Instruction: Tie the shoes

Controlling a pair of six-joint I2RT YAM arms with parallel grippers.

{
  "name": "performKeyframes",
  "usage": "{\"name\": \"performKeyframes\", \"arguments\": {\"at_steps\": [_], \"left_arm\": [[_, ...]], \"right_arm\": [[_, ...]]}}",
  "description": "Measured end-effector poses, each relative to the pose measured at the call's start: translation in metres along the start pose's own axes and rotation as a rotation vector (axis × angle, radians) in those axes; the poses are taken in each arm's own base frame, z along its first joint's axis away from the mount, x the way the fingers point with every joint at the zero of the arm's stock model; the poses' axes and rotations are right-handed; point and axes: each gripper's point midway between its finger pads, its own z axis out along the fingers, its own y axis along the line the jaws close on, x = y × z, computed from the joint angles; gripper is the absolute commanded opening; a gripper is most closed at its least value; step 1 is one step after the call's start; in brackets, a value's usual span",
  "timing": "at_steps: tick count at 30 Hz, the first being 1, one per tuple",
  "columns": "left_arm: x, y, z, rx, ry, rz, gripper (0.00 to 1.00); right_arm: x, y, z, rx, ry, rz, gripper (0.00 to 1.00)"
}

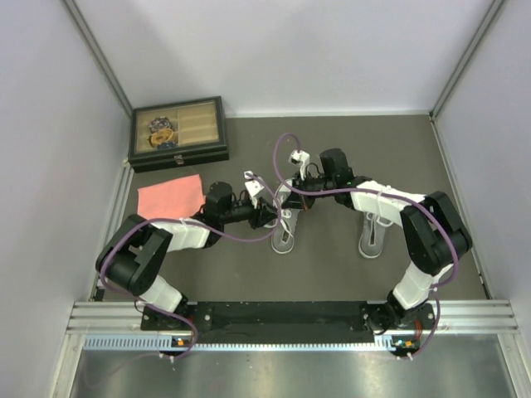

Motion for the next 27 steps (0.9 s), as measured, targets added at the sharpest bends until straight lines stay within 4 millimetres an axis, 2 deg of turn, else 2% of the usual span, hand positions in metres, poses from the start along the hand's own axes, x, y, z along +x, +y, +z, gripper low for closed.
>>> {"name": "performKeyframes", "arguments": {"at_steps": [3,7,14,16,17,21,27], "left_arm": [[0.0000,0.0012,0.0012,-0.001,0.001,0.000,0.27],[-0.0031,0.0030,0.0027,-0.004,-0.005,0.005,0.32],[-0.0059,0.0048,0.0063,0.000,-0.009,0.009,0.34],[-0.0032,0.0049,0.0074,0.002,-0.003,0.004,0.28],[-0.0022,0.0049,0.0076,0.003,0.000,0.002,0.21],[0.0001,0.0055,0.0079,0.002,0.006,0.004,0.10],[0.0013,0.0059,0.0078,0.001,0.011,0.005,0.00]], "right_arm": [[0.0004,0.0001,0.0000,0.000,0.000,0.000,0.00],[0.0019,0.0000,0.0001,-0.001,-0.003,-0.003,0.00],[-0.0008,0.0008,-0.0005,-0.001,-0.011,-0.010,0.00],[-0.0010,0.0007,-0.0006,0.000,-0.012,-0.006,0.00],[-0.0010,0.0007,-0.0006,0.000,-0.012,-0.005,0.00],[-0.0011,-0.0005,-0.0014,0.002,-0.013,-0.001,0.00],[0.0006,-0.0011,-0.0023,0.005,-0.011,0.002,0.00]]}}
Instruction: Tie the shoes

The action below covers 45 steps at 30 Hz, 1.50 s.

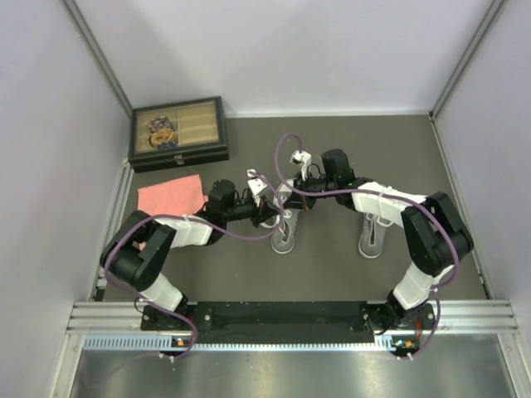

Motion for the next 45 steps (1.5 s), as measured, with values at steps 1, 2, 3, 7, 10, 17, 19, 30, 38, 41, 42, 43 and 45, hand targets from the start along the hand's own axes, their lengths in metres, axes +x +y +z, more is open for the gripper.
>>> {"name": "performKeyframes", "arguments": {"at_steps": [1,2,3,7,10,17,19,30,38,41,42,43,45], "left_arm": [[0.000,0.000,0.000,-0.001,0.001,0.000,0.00],[0.000,0.000,0.000,-0.001,0.002,-0.001,0.00],[0.000,0.001,0.000,-0.001,0.003,0.000,0.00],[0.000,0.001,0.001,-0.001,0.010,0.008,0.00],[0.001,0.001,0.001,0.000,0.016,0.015,0.00],[0.003,0.002,0.000,0.001,0.033,0.031,0.00],[0.004,0.002,0.000,0.002,0.038,0.034,0.00],[0.005,0.004,0.001,0.004,0.055,0.047,0.00],[0.008,0.004,0.000,0.006,0.068,0.054,0.00],[0.008,0.004,0.000,0.009,0.072,0.059,0.00],[0.007,0.004,0.001,0.010,0.073,0.062,0.00],[0.006,0.004,0.001,0.011,0.071,0.066,0.00],[0.004,0.004,0.002,0.012,0.068,0.074,0.00]], "right_arm": [[0.000,0.000,0.000,0.000,0.001,0.000,0.00],[0.001,0.000,0.000,0.000,0.003,0.002,0.00],[0.002,0.000,0.000,0.000,0.007,0.006,0.04],[0.002,0.001,-0.002,0.003,0.022,0.031,0.26],[-0.005,-0.003,-0.007,0.014,0.021,0.052,0.27],[-0.012,-0.015,-0.021,0.069,0.041,0.124,0.24],[-0.010,-0.015,-0.021,0.071,0.056,0.138,0.24],[0.023,-0.014,-0.010,0.064,0.164,0.193,0.29],[0.022,-0.017,-0.005,0.077,0.182,0.190,0.19],[0.020,-0.018,-0.004,0.084,0.181,0.187,0.16],[0.019,-0.019,-0.004,0.085,0.179,0.184,0.18],[0.018,-0.019,-0.004,0.086,0.180,0.184,0.19],[0.018,-0.020,-0.004,0.091,0.181,0.184,0.21]]}}
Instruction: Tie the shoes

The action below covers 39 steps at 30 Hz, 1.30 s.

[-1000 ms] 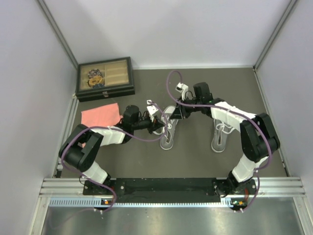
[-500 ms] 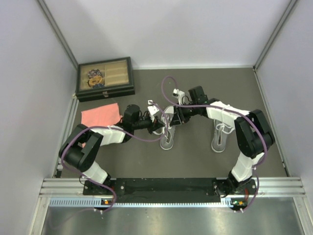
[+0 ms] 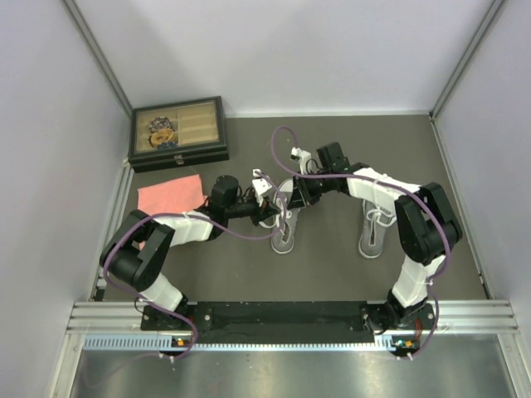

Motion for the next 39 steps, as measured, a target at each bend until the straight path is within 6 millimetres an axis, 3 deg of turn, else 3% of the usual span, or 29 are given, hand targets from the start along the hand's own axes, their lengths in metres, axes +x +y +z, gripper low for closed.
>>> {"name": "performKeyframes", "arguments": {"at_steps": [6,11,39], "left_arm": [[0.002,-0.002,0.000,0.005,0.008,-0.002,0.00],[0.002,-0.002,0.001,0.007,0.019,-0.004,0.00],[0.004,0.003,0.007,-0.014,0.102,-0.002,0.00]], "right_arm": [[0.003,-0.002,0.001,0.009,0.016,0.001,0.22],[0.007,-0.001,0.004,0.012,0.033,-0.022,0.00],[-0.006,0.010,0.002,-0.016,-0.012,0.028,0.00]]}}
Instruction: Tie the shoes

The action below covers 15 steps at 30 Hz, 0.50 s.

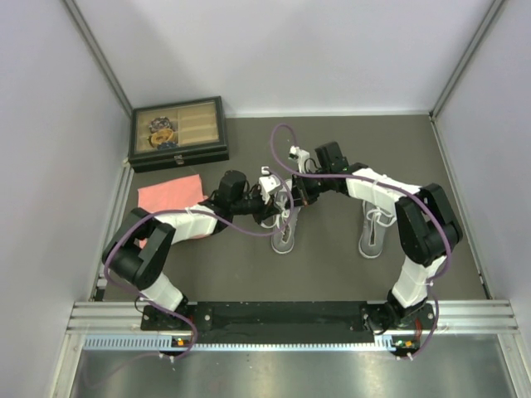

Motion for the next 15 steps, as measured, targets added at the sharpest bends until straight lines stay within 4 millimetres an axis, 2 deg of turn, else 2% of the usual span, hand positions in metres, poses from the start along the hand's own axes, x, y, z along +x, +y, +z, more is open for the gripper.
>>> {"name": "performKeyframes", "arguments": {"at_steps": [7,15], "left_arm": [[0.0091,0.0012,0.0021,-0.007,0.032,0.000,0.00],[0.0076,0.0004,0.0029,-0.006,0.030,-0.004,0.00]], "right_arm": [[-0.0019,0.0049,-0.0017,-0.014,-0.005,0.013,0.00],[-0.0018,0.0075,-0.0018,-0.025,-0.004,0.027,0.00]]}}
